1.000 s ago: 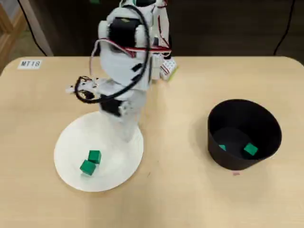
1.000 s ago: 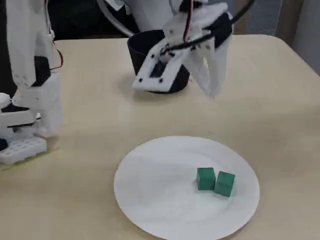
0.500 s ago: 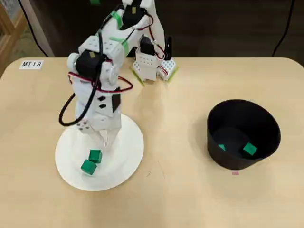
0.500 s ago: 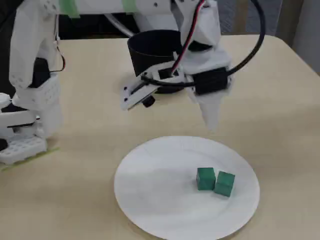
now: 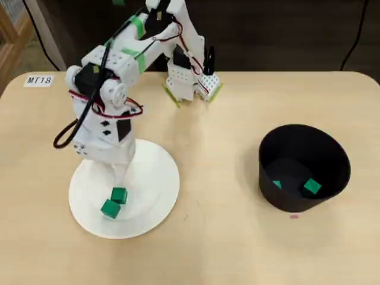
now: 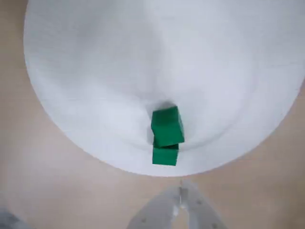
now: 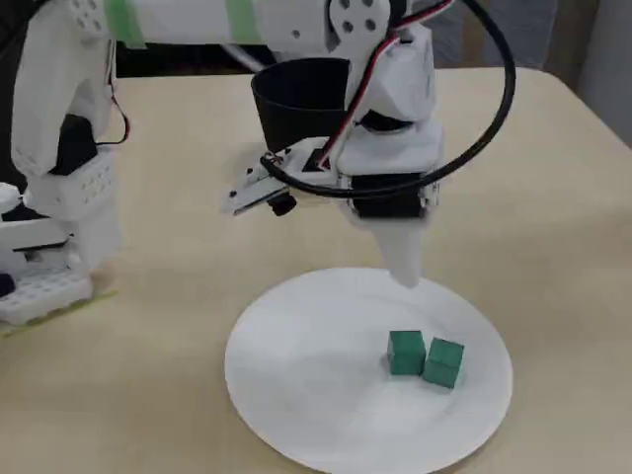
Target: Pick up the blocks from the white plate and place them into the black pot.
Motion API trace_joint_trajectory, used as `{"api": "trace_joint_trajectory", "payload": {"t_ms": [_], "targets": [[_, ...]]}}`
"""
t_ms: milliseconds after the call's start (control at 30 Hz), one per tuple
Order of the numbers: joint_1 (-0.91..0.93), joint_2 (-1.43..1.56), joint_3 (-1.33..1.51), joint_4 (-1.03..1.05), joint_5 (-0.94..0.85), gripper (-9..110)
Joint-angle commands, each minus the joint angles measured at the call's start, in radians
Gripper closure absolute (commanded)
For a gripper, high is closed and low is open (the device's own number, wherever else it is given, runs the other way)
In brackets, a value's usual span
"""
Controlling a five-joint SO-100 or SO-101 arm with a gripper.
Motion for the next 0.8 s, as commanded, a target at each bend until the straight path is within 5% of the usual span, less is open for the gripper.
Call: {"api": "trace_joint_trajectory", "payload": {"t_ms": [0,467,767], "targets": [[-0.006,0.0,-0.043,0.012,0.069,104],[0.018,-0.071,-0.049,-0.049,0.071,104],[0.034,-0.077,-0.052,-0.106,0.028,89]]}}
